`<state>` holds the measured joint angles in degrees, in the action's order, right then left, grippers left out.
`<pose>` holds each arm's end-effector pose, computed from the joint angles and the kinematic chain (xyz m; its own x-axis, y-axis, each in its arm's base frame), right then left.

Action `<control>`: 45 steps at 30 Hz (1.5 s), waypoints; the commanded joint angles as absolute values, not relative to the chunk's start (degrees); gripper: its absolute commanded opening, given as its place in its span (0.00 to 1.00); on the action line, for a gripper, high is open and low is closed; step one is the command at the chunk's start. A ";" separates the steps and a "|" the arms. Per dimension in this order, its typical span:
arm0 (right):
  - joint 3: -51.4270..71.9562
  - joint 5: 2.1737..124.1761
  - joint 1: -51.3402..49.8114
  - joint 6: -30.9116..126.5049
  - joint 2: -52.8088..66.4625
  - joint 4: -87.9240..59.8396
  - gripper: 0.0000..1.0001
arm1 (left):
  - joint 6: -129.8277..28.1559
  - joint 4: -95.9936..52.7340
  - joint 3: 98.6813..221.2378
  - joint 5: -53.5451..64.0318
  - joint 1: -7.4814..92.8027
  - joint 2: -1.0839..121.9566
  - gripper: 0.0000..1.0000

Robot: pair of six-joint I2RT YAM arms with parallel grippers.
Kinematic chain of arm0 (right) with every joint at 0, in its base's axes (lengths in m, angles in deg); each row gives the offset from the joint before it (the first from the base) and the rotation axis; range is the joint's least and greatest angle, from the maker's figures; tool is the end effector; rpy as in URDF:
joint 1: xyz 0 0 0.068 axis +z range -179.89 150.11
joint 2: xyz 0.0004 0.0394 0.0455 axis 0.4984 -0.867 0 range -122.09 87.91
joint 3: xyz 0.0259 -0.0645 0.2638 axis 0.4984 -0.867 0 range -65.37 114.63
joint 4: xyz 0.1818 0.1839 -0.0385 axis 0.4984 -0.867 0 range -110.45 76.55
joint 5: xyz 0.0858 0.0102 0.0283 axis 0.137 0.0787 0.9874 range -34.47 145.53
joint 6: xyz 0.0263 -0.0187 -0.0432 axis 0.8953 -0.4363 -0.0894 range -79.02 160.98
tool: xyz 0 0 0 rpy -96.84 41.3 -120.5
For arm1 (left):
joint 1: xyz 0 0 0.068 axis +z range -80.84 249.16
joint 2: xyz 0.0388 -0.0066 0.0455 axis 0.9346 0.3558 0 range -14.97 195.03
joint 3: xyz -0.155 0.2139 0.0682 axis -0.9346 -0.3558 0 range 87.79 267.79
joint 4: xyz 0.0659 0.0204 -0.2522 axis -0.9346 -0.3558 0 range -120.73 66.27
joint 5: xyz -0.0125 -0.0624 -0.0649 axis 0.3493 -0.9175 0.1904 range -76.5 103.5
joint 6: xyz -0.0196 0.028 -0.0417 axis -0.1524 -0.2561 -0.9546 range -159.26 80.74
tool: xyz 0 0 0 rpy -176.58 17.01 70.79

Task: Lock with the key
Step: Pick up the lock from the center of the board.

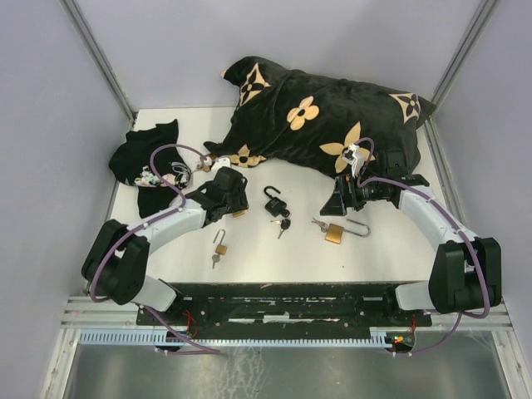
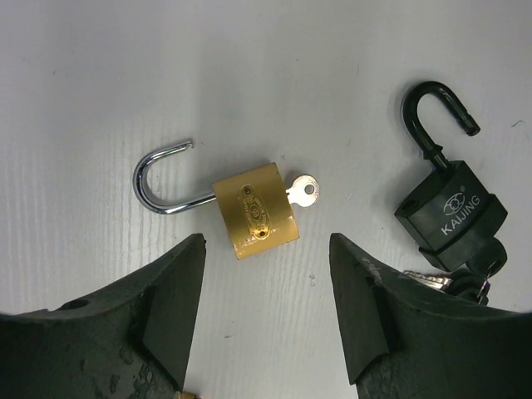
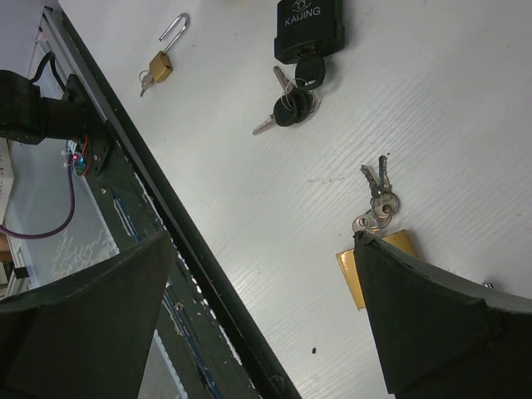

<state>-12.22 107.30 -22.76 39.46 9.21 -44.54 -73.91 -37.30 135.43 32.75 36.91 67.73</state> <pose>0.2623 0.0610 0.2406 -0.8150 -0.1184 -0.5672 -0.5273 0.5574 0.6413 0.2538 -0.1461 0.2030 -0.7037 -0.1907 -0.6844 -0.0980 0.9801 -0.1724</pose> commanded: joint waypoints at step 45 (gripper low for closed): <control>-9.59 108.92 -22.36 39.66 11.88 -44.56 0.99 | -72.25 -39.36 142.87 39.22 33.56 84.61 0.44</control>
<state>-12.01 107.41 -22.76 39.48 10.30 -44.84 -73.91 -40.22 143.06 37.78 33.76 84.38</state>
